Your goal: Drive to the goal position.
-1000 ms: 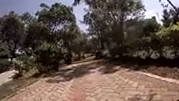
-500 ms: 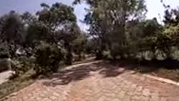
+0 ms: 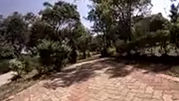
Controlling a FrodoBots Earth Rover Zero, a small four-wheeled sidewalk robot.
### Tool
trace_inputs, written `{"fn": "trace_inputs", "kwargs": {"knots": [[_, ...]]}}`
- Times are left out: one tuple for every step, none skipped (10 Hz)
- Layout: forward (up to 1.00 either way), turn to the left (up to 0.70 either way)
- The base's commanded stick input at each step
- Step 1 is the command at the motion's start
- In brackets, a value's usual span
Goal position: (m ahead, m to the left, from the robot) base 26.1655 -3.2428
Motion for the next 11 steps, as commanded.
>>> {"fn": "trace_inputs", "kwargs": {"knots": [[0.7, 0.0], [0.7, 0.0], [0.7, 0.0], [0.7, 0.0], [0.7, 0.0], [0.7, 0.0], [0.7, 0.0], [0.7, 0.0], [0.7, 0.0], [0.7, 0.0], [0.7, 0.0]]}}
